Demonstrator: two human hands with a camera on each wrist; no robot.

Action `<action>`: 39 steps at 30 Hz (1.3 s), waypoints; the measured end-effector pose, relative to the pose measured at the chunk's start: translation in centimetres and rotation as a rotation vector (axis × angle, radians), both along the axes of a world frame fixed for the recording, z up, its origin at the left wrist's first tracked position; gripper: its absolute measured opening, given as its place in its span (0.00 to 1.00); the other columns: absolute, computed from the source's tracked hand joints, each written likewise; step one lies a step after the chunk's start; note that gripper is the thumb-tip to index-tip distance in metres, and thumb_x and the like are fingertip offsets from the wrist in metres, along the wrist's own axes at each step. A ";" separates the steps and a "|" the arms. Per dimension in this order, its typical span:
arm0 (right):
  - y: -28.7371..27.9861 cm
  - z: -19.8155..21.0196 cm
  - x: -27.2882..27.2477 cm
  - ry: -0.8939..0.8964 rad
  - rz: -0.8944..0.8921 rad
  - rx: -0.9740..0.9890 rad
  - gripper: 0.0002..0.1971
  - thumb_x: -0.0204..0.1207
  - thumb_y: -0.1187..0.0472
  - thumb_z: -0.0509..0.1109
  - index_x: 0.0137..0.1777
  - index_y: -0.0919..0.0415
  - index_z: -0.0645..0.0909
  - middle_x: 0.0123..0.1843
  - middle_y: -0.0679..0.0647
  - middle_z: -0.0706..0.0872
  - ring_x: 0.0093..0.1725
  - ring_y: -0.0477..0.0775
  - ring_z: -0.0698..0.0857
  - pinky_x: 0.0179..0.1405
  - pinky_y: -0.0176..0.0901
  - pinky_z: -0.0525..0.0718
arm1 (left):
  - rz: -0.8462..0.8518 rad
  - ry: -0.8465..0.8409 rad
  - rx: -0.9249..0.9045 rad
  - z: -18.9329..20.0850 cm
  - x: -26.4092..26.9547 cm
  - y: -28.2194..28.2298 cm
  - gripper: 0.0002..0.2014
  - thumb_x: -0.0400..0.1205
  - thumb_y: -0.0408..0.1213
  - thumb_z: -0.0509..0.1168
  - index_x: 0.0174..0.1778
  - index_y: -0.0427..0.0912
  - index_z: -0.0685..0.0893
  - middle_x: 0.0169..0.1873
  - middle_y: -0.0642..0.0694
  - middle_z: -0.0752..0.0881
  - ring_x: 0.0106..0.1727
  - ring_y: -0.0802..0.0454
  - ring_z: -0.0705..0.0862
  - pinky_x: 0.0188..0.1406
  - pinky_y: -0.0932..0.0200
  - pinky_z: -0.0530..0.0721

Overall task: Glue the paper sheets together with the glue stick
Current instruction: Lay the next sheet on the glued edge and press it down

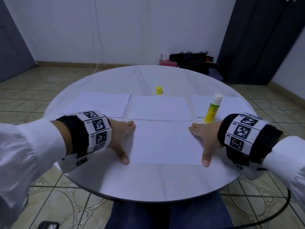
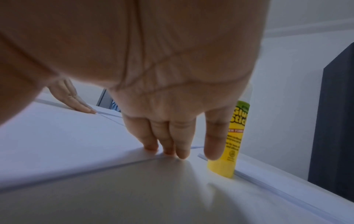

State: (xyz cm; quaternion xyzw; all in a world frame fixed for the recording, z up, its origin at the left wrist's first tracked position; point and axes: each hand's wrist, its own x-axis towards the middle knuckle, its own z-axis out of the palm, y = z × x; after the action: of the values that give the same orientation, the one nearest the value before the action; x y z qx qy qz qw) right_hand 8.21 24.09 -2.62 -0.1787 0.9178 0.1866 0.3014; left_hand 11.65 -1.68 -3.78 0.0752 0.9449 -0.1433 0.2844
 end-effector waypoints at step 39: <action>0.2 -0.1 -0.6 -0.062 -0.050 -0.076 0.66 0.62 0.42 0.80 0.83 0.55 0.32 0.84 0.45 0.33 0.84 0.48 0.41 0.81 0.45 0.44 | -0.025 0.075 0.049 -0.7 -1.1 -1.1 0.66 0.48 0.71 0.78 0.79 0.46 0.59 0.79 0.51 0.62 0.79 0.50 0.64 0.78 0.47 0.65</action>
State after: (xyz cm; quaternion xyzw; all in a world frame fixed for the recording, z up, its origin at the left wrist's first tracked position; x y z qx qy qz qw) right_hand 7.57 24.31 -2.67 -0.1725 0.9186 0.1383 0.3274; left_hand 10.55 -2.73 -4.46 0.0885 0.9572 -0.1263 0.2451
